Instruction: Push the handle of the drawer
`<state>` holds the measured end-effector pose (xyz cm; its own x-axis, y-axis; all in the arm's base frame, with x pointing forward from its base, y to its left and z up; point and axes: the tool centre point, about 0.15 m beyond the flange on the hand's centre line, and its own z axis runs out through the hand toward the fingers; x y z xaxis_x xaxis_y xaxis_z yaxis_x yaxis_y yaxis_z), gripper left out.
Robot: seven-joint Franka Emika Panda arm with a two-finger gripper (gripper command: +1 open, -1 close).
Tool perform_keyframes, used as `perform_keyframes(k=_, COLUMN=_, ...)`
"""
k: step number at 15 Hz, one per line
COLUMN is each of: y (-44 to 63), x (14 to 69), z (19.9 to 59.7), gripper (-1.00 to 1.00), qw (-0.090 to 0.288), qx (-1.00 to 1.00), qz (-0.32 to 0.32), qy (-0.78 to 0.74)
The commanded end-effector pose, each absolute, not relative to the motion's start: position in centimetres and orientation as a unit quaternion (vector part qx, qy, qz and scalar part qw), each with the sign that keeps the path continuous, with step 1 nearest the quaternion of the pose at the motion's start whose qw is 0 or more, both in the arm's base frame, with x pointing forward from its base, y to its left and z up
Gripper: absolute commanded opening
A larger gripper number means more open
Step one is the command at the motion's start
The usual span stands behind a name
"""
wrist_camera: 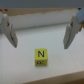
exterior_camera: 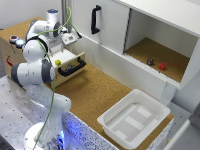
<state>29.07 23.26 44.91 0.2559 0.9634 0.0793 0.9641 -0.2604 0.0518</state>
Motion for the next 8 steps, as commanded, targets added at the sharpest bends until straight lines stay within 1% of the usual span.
perform_keyframes(k=1, y=15.6, x=27.8, z=48.4, gripper=1.0, qw=0.024, qx=-0.837, qz=-0.068, qy=-0.542)
perform_keyframes(k=4, y=12.8, x=26.9, z=48.0, gripper=1.0, qw=0.021, qx=-0.848, qz=-0.063, qy=-0.525)
perform_keyframes(k=8, y=10.3, x=25.3, z=45.8, gripper=1.0, qw=0.024, qx=-0.85, qz=-0.035, qy=-0.525)
